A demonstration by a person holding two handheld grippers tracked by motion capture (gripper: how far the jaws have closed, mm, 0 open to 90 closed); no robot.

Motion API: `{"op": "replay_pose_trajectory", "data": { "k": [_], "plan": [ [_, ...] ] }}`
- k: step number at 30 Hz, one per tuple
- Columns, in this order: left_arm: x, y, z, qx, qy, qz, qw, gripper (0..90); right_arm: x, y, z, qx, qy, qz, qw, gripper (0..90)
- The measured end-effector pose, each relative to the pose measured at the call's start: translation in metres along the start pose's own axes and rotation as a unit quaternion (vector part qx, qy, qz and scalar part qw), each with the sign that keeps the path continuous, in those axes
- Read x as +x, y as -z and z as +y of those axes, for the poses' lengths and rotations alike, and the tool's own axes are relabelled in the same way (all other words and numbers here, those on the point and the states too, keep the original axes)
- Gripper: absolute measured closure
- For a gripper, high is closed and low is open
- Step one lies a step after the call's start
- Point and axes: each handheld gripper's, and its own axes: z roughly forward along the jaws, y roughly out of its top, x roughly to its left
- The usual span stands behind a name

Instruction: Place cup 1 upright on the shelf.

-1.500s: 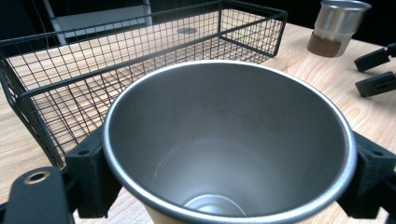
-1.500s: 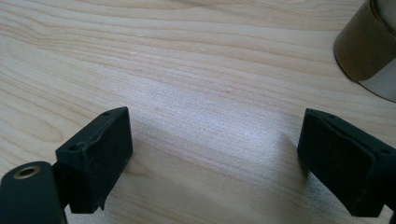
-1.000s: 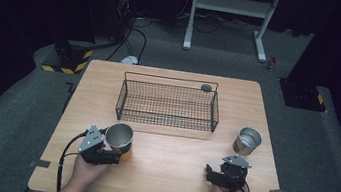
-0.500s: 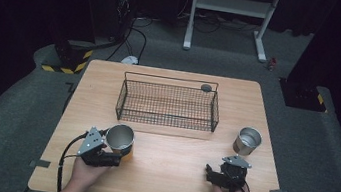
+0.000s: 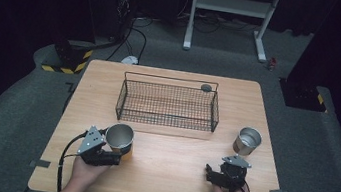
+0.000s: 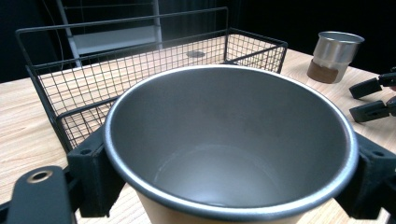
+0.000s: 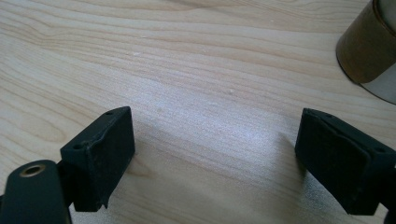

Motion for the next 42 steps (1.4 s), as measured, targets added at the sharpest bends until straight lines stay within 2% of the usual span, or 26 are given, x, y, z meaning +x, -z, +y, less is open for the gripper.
{"op": "replay_pose_trajectory", "data": {
  "k": [2, 3, 8, 14, 17, 20, 25, 27, 29, 32, 35, 42],
  "plan": [
    [0.000, 0.000, 0.000, -0.001, 0.004, 0.001, 1.0000, 13.3, 0.000, 0.000, 0.000, 0.000, -0.001, 0.000, 1.0000, 11.5],
    [0.001, 0.000, 0.001, 0.000, 0.013, -0.003, 0.9999, 13.3, 0.000, 0.000, 0.000, 0.001, -0.002, 0.000, 1.0000, 11.5],
    [0.002, -0.002, 0.005, 0.006, 0.010, -0.001, 0.9999, 13.4, 0.000, 0.000, 0.000, 0.001, -0.002, 0.000, 1.0000, 11.5],
    [0.004, -0.010, 0.008, 0.024, 0.020, -0.009, 0.9995, 13.4, 0.000, 0.000, 0.000, -0.001, 0.003, 0.001, 1.0000, 11.5],
    [0.004, -0.013, 0.009, 0.027, 0.027, -0.005, 0.9993, 13.4, 0.000, 0.000, 0.000, 0.000, 0.001, 0.001, 1.0000, 11.5],
    [0.004, -0.014, 0.013, 0.033, 0.031, 0.010, 0.9989, 13.4, 0.000, 0.000, 0.000, -0.001, 0.000, 0.003, 1.0000, 11.6],
    [0.007, -0.014, 0.021, 0.011, 0.034, 0.017, 0.9992, 13.4, 0.000, 0.001, -0.001, 0.000, 0.003, 0.004, 1.0000, 11.5],
    [0.007, -0.015, 0.023, 0.003, 0.046, 0.018, 0.9988, 13.4, 0.000, 0.001, 0.000, 0.001, 0.008, 0.008, 0.9999, 11.3],
    [0.007, -0.015, 0.025, -0.004, 0.050, 0.019, 0.9986, 13.4, 0.000, 0.001, -0.001, 0.001, 0.008, 0.009, 0.9999, 11.2],
    [0.007, -0.017, 0.030, -0.004, 0.036, 0.026, 0.9990, 13.4, 0.000, 0.001, 0.000, 0.001, 0.011, 0.009, 0.9999, 11.2],
    [0.009, -0.017, 0.033, -0.005, 0.040, 0.029, 0.9988, 13.4, 0.000, 0.001, 0.000, 0.002, 0.008, 0.010, 0.9999, 10.9],
    [0.011, -0.019, 0.042, -0.005, 0.032, 0.033, 0.9989, 13.4, 0.000, 0.000, 0.000, 0.003, 0.011, 0.011, 0.9999, 9.4]
  ]
}}
